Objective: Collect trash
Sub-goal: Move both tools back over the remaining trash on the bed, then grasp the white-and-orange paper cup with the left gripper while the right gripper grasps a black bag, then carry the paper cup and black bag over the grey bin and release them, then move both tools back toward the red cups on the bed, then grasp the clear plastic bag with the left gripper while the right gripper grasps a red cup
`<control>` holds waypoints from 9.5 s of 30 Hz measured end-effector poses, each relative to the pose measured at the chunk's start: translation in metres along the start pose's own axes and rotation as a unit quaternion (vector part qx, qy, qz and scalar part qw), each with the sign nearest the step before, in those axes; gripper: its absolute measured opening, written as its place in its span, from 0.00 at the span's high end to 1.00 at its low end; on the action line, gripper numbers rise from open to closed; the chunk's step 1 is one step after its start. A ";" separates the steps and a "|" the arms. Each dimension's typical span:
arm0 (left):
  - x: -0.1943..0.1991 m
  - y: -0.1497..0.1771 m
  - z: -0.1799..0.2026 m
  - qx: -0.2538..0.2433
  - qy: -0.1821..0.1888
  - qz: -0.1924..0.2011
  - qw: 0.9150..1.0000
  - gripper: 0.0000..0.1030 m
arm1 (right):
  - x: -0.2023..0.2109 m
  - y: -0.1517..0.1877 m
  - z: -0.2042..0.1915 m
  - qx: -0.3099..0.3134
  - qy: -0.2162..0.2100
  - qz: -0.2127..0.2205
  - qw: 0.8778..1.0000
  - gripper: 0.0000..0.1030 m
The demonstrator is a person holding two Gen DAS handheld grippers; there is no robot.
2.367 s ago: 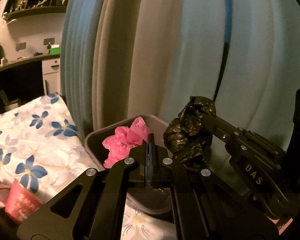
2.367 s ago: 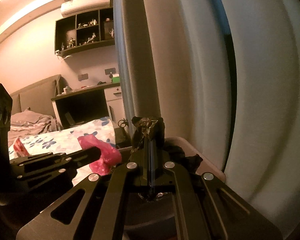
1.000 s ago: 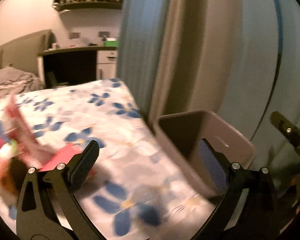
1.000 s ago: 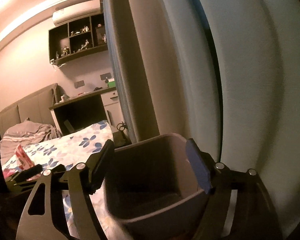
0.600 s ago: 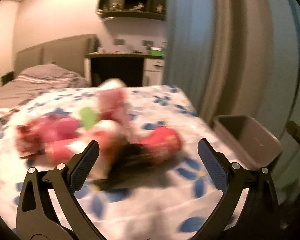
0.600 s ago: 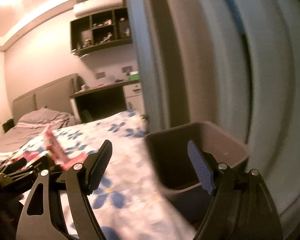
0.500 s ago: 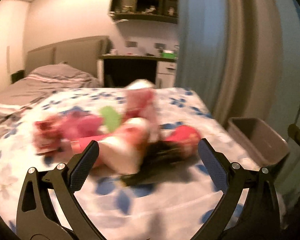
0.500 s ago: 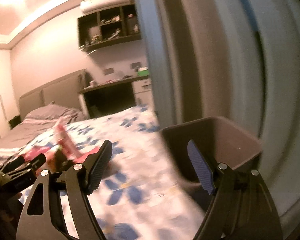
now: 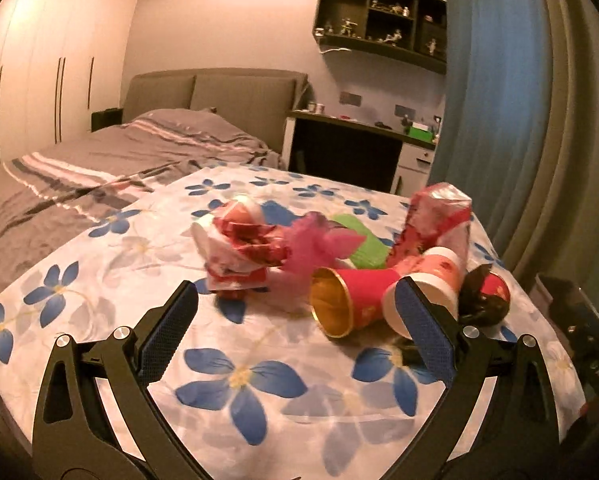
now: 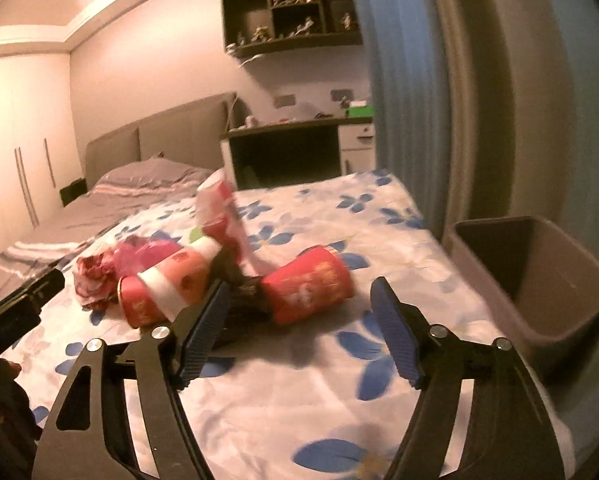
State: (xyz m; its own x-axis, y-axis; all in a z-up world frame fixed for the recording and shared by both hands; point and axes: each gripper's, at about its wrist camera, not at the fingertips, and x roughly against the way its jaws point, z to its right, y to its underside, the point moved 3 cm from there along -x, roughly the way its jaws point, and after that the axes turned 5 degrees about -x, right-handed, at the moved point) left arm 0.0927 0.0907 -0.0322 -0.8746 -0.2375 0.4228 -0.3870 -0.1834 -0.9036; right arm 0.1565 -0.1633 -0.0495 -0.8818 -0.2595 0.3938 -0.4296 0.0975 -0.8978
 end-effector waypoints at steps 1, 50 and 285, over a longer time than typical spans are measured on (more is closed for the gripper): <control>0.000 0.000 -0.003 0.002 -0.001 0.001 1.000 0.06 | -0.006 0.000 -0.004 0.001 -0.005 -0.006 1.000 0.33; -0.019 0.044 0.099 -0.081 0.198 -0.095 0.972 0.26 | 0.045 0.024 0.043 -0.031 -0.085 -0.051 0.995 0.97; -0.004 0.000 0.133 -0.055 0.249 -0.035 0.966 0.81 | -0.001 -0.011 0.111 -0.079 0.033 -0.053 0.995 0.41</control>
State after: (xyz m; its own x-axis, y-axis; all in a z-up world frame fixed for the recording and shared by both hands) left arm 0.1356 -0.0349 -0.0246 -0.8663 0.2663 0.4227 -0.4554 -0.0730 -0.8873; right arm 0.1840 -0.2707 -0.0624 -0.8382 -0.2126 0.5023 -0.5421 0.2239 -0.8099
